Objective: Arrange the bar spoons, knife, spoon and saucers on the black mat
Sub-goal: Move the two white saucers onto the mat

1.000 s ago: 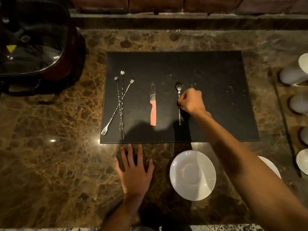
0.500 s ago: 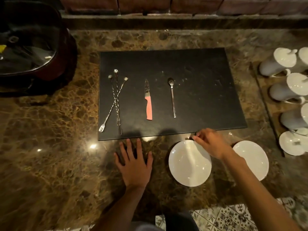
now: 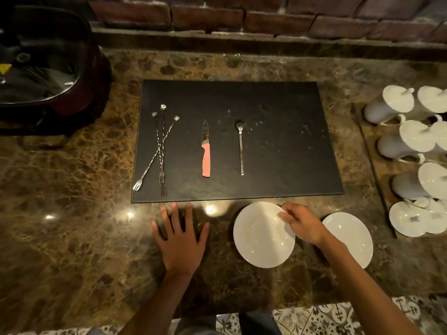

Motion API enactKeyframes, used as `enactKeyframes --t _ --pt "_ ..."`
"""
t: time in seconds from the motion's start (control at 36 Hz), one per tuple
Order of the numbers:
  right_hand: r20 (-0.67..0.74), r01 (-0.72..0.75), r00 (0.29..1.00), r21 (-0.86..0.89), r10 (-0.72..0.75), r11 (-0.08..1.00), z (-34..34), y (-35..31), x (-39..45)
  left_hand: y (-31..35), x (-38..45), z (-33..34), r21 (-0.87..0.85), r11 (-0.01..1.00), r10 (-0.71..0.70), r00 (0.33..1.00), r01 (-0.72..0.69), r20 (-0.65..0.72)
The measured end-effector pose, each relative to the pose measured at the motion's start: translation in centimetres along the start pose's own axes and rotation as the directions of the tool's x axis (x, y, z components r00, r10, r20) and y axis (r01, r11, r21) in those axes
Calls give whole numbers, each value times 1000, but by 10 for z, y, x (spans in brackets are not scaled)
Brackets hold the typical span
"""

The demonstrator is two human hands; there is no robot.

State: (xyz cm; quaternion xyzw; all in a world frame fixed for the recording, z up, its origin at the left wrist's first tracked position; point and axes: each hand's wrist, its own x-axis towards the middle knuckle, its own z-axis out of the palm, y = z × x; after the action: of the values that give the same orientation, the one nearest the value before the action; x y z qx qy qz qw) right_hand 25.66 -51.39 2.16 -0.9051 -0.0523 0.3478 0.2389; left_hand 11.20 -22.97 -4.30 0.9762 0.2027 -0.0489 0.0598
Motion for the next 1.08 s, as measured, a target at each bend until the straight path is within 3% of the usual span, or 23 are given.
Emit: enactKeyframes --t 0.14,0.39,0.72,0.86,1.0,1.08 --pt "-149 -45 986 207 77 977 -34 10 6 24 2 -5 -1 998 -63 998 63 20" --pt "-394 -85 878 432 272 898 -106 19 94 117 -13 3 -74 992 -98 993 102 60" --pt "-374 -47 858 625 351 779 -140 3 198 134 -16 26 24 990 -139 990 138 19" --pt "-406 25 852 664 332 747 -139 8 201 136 -15 26 30 989 -147 989 148 -14" --pt "-329 108 905 791 269 603 -144 15 171 137 -16 22 24 986 -163 987 163 3" --pt "-266 89 955 681 133 727 -153 28 124 137 -16 22 17 988 -156 988 156 2"
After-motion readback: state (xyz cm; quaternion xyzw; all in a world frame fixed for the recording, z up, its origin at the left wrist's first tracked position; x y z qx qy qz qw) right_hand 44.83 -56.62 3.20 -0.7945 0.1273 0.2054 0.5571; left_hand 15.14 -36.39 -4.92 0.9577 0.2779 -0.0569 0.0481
